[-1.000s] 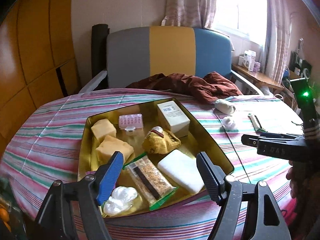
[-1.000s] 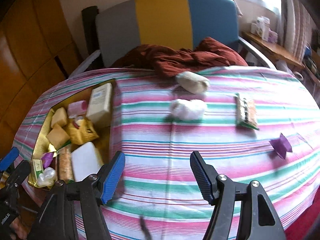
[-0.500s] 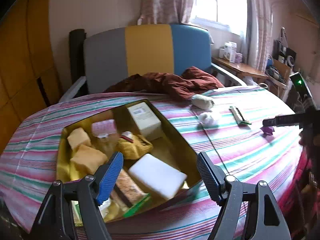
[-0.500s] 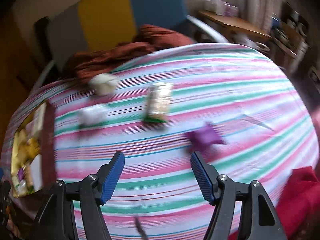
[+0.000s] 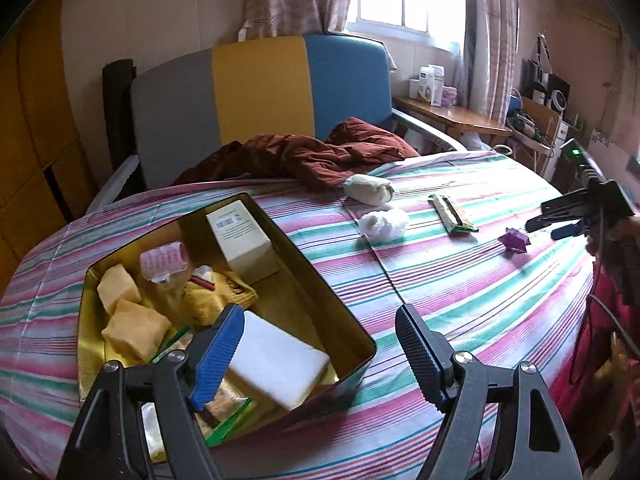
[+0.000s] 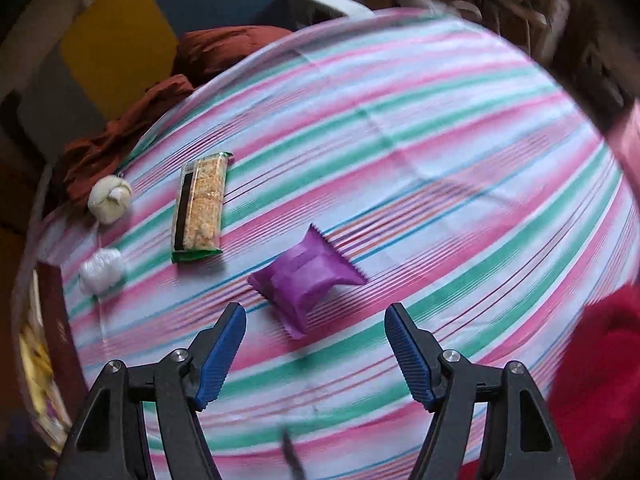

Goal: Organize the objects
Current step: 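Move right tool to the purple snack and grasp it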

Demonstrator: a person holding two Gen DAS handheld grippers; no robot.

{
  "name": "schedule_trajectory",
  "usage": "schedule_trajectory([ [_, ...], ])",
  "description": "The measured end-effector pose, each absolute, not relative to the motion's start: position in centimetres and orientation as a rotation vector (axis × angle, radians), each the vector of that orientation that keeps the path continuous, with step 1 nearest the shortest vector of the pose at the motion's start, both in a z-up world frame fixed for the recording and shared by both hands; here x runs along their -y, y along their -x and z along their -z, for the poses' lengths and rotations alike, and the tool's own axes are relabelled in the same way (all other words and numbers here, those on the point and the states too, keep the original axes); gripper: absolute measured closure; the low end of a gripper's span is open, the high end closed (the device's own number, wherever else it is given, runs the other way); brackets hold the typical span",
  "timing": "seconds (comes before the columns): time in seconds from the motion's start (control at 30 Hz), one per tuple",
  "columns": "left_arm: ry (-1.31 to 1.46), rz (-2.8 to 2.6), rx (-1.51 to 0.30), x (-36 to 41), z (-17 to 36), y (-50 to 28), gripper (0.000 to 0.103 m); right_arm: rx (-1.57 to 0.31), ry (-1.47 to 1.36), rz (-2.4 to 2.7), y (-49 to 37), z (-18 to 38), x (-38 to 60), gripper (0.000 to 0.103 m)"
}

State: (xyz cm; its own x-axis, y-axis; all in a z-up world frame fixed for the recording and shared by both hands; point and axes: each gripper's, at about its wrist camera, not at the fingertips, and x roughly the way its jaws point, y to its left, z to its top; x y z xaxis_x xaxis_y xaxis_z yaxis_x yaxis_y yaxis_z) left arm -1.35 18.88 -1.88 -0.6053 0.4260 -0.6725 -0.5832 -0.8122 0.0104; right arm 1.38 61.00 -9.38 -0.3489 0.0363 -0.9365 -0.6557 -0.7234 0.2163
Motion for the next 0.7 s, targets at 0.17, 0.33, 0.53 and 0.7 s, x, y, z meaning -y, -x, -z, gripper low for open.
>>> schedule_trajectory([
  [0.17, 0.925, -2.353, -0.324, -19.7, 2.2, 1.4, 0.023, -1.175, 1.381, -1.995, -1.2, 12.2, -62.0, 0.030],
  [0.33, 0.925, -2.331, -0.341, -20.4, 2.4, 1.4, 0.023, -1.156, 1.339, -1.974, 0.1, 13.1, -62.3, 0.030],
  [0.53, 0.930, -2.312, -0.354, -21.3, 2.5, 1.8, 0.023, -0.930, 1.371, -2.017, 1.5, 12.9, -61.7, 0.052],
  [0.7, 0.938, -2.285, -0.365, -22.6, 2.5, 2.3, 0.023, -0.814, 1.402, -2.057, 2.0, 12.6, -60.4, 0.068],
])
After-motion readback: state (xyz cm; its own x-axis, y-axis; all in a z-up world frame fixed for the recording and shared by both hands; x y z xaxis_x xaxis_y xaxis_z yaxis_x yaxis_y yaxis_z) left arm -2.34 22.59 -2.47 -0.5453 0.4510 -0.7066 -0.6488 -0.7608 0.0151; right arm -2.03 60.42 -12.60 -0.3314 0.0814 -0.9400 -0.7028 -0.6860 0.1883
